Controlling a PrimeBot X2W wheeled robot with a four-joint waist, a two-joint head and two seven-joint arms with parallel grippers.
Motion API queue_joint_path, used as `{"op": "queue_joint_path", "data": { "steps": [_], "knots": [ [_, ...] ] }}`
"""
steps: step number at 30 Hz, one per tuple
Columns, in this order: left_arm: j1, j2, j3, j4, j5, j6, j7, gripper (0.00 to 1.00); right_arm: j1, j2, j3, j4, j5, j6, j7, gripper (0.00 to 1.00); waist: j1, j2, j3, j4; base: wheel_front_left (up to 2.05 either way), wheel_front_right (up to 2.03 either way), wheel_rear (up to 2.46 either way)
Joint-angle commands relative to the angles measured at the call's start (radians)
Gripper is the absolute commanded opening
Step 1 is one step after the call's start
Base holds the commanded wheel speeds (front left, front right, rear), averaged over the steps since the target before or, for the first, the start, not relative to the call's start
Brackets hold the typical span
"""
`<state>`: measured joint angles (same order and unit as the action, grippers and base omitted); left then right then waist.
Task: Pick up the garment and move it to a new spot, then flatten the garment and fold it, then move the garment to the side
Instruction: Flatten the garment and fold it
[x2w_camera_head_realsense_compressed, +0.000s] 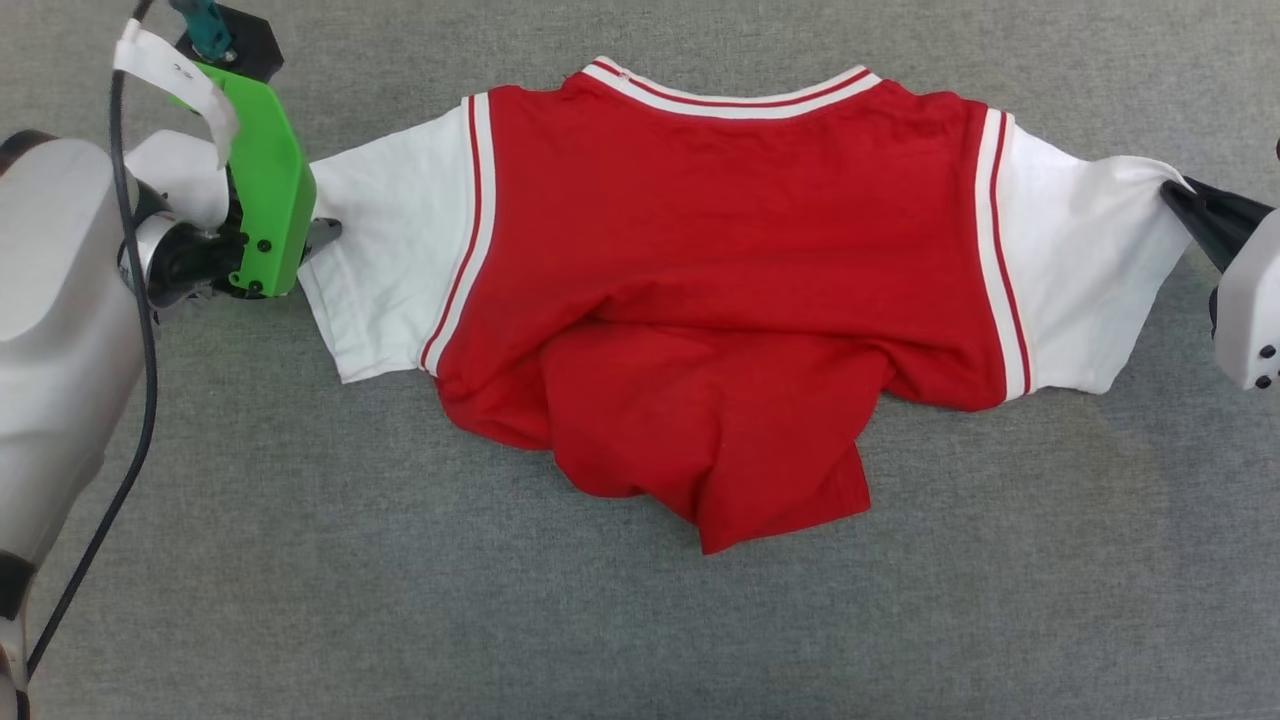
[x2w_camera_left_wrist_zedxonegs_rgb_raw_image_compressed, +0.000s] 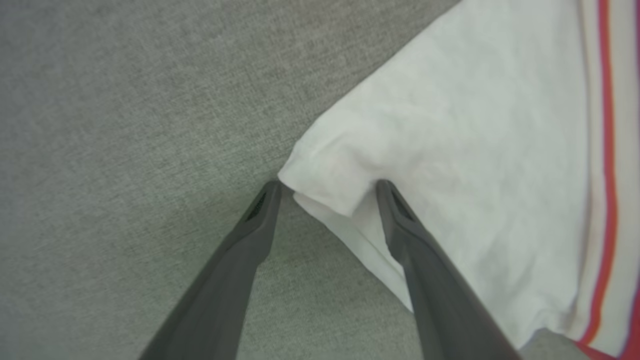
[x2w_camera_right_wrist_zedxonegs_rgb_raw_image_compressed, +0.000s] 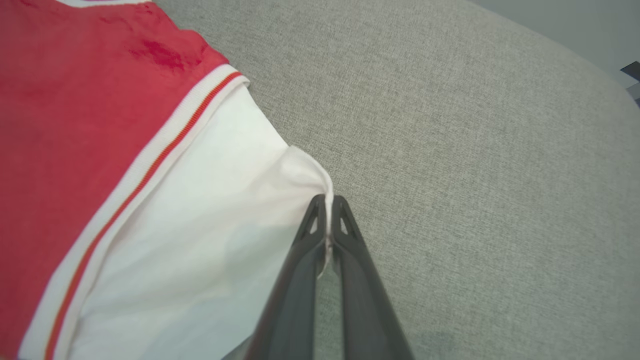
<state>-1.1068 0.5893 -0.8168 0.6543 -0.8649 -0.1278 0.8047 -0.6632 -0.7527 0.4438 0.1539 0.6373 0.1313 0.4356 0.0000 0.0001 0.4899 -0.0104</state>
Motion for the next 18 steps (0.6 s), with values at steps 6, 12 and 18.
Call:
{"op": "queue_joint_path", "data": {
  "steps": [6,12,18],
  "knots": [
    [0.021,0.005,-0.07,0.042,-0.051,-0.003,0.019,1.0,-0.026,0.009,0.011,0.008,-0.005,-0.001,-0.012,0.0,0.0,-0.0001,0.02,-0.009,0.0,0.0,0.0],
    [0.014,0.02,-0.135,0.03,-0.065,-0.003,-0.018,0.0,-0.035,0.01,0.022,0.017,-0.001,-0.001,-0.021,0.0,0.0,-0.0001,0.01,-0.003,0.0,0.0,0.0],
    [-0.024,0.022,-0.127,0.047,-0.087,-0.003,-0.15,0.0,-0.036,0.012,0.018,0.035,-0.001,-0.001,-0.048,0.0,0.0,-0.0001,-0.051,0.014,0.0,0.0,0.0]
  ]
}}
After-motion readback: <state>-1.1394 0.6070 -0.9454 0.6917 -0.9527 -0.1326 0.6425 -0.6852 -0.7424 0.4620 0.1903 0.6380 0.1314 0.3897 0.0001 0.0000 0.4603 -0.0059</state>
